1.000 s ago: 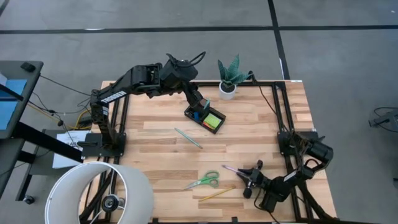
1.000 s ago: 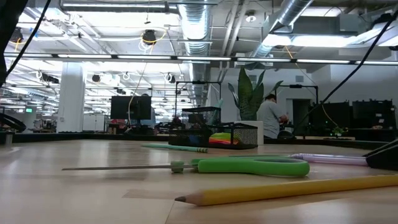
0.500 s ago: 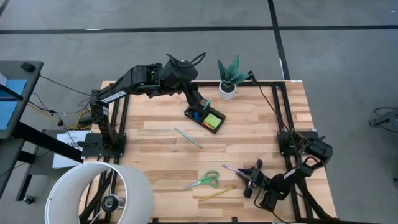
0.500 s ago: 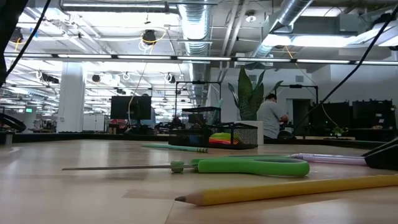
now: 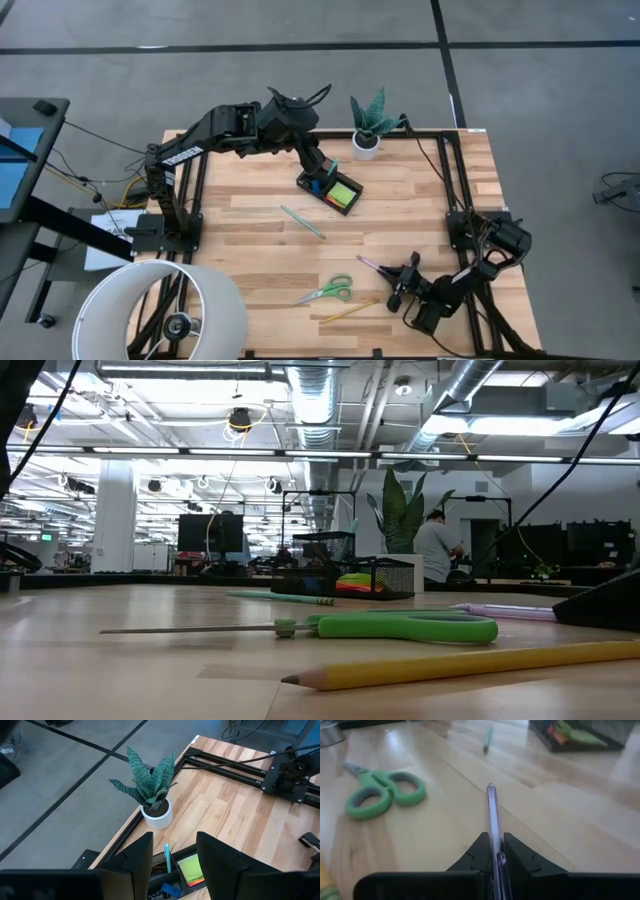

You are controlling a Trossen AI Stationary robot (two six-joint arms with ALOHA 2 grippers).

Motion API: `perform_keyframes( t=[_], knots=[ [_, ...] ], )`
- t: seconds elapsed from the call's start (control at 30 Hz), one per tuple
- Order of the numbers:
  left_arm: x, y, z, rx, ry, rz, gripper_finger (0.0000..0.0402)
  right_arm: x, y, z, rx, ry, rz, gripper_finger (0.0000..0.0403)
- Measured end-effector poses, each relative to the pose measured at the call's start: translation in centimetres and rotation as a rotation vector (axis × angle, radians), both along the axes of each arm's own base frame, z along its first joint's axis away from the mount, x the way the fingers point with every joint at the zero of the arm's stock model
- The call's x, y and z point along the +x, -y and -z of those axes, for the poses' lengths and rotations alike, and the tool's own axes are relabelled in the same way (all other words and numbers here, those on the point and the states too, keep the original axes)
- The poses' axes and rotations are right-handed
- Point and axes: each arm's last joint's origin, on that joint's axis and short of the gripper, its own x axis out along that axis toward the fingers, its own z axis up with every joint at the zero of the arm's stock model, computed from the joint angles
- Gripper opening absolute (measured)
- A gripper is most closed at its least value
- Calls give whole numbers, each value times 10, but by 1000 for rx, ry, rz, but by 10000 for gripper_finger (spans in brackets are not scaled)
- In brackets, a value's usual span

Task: Pick and place office supplies into organizer
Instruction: Put the purple ballpen into the black desk organizer

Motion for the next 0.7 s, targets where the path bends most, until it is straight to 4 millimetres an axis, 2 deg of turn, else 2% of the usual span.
perform_keyframes(
  t=[0.07, 0.2, 0.33, 0.57, 0.7],
  knots=[
    [0, 0, 0, 1, 0, -1, 144, 5, 2, -9, 67, 4, 34, 26],
    [0, 0, 0, 14, -7, 1, 144, 12, 17, -37, 119, -112, 88, 26],
    [-1, -2, -1, 67, -28, -24, 144, 22, 40, -77, 112, -221, 106, 26],
    [-1, -3, -1, 146, -80, -4, 144, 35, 91, -142, 153, -322, 18, 26],
    [-2, -3, -1, 194, -121, 20, 144, 41, 130, -191, 230, -277, -67, 26]
  ],
)
